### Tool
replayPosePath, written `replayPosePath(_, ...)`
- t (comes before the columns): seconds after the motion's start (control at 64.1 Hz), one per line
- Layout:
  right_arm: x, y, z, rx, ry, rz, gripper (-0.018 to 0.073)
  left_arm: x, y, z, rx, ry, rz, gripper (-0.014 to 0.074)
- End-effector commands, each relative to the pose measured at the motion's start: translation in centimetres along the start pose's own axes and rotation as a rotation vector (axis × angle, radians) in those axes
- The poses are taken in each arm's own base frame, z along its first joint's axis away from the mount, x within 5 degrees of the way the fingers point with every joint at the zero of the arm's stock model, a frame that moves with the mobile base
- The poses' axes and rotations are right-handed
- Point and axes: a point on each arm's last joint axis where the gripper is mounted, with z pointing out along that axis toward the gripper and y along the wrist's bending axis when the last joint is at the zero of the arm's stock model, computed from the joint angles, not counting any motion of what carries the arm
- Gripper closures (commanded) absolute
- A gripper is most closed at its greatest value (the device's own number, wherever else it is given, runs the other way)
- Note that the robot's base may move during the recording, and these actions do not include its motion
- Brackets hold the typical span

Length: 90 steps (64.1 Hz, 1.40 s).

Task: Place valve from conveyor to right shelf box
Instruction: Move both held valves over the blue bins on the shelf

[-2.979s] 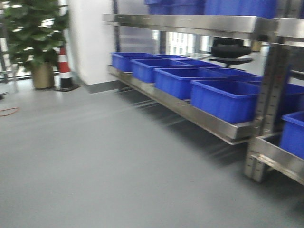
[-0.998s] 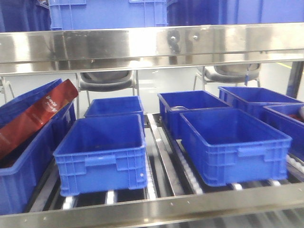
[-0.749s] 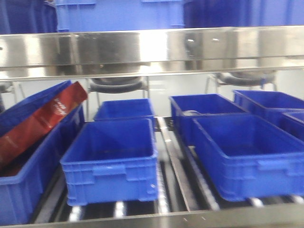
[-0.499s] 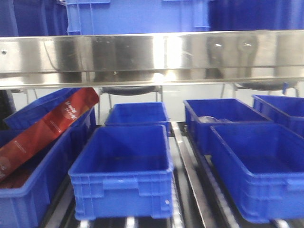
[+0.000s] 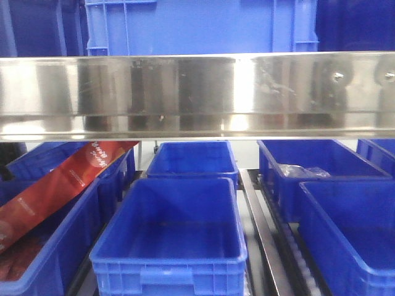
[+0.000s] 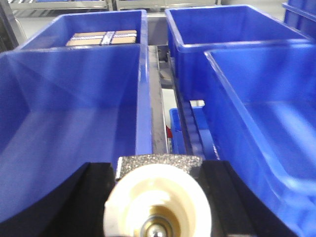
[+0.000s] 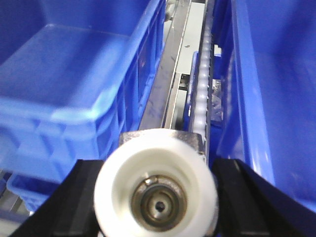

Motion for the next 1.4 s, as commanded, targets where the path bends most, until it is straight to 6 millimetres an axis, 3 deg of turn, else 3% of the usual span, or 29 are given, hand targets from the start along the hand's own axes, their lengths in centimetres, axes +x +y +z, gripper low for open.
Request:
replayPosePath(0.0,-1.09,0.03,-1.17,0.01,-0.103,-0.007,0.0713,-0.88,-0.05,-0.74,0.002,-0.075,-0.009,0.0707)
replayPosePath(1.388,-1.09,0.03,-1.17,0.01,-0.103,-0.007,0.0713,-0.88,-0.05,-0.74,0.002,-0.075,-0.009,0.0707)
